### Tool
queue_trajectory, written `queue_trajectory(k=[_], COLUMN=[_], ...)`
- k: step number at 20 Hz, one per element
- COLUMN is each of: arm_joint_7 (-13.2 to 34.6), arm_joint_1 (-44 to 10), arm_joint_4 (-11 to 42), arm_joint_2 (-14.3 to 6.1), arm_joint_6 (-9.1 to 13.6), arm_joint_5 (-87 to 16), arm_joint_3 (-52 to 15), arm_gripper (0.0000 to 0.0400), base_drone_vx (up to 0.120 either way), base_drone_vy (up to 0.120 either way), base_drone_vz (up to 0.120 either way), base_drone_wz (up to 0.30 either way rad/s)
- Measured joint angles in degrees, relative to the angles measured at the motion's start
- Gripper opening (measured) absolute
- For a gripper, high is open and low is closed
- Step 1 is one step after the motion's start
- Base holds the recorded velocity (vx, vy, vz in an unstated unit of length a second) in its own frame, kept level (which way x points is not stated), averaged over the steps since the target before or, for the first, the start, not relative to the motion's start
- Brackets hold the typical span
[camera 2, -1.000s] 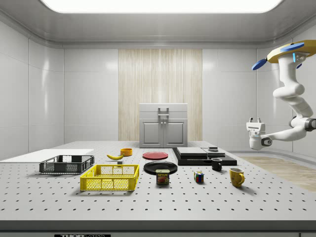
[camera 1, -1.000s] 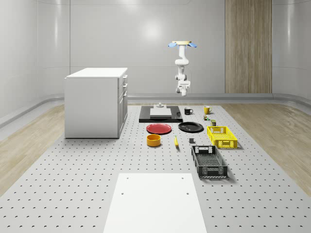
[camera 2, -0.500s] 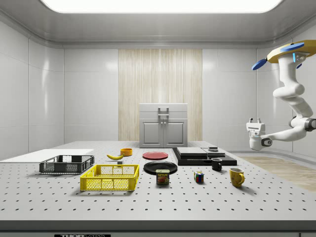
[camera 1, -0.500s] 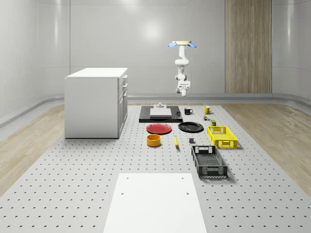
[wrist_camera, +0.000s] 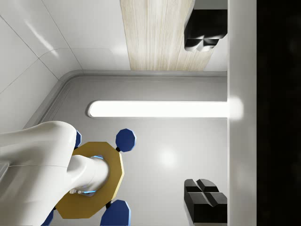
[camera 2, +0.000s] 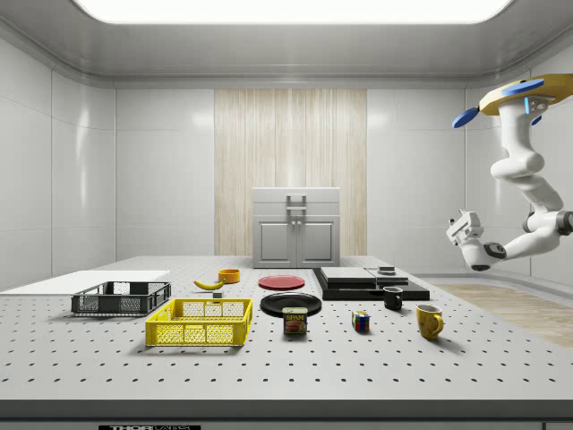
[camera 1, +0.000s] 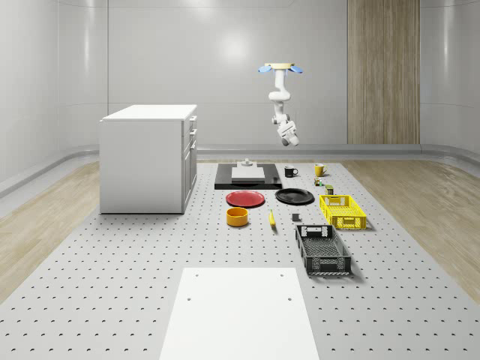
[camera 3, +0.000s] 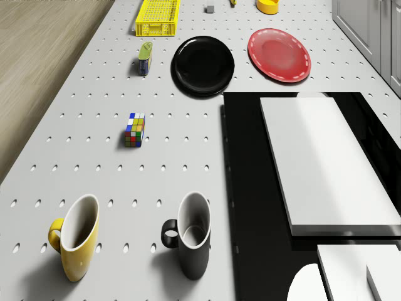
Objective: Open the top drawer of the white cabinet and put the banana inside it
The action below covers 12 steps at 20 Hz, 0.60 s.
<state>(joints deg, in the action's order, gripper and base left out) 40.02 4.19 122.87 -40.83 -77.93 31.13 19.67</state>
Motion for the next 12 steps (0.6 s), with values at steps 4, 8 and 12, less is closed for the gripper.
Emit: queue_trajectory(k=[4, 8, 12], arm_joint_7=[-2.6, -4.0, -4.4], arm_joint_1=[4.0, 7.3, 9.9], arm_joint_4=[6.7, 11.1, 13.4], arm_joint_2=[-1.0, -2.2, -3.4], arm_joint_6=[-0.1, -0.7, -1.7], arm_joint_5=[15.1, 22.6, 25.9], arm_joint_3=[10.0, 15.3, 18.4], arm_gripper=[0.04, 0.04, 0.04], base_drone_vx=[0.12, 0.12, 0.12], base_drone_vy=[-0.12, -0.12, -0.12], base_drone_vz=[0.12, 0.12, 0.12], base_drone_wz=[0.0, 0.0, 0.0])
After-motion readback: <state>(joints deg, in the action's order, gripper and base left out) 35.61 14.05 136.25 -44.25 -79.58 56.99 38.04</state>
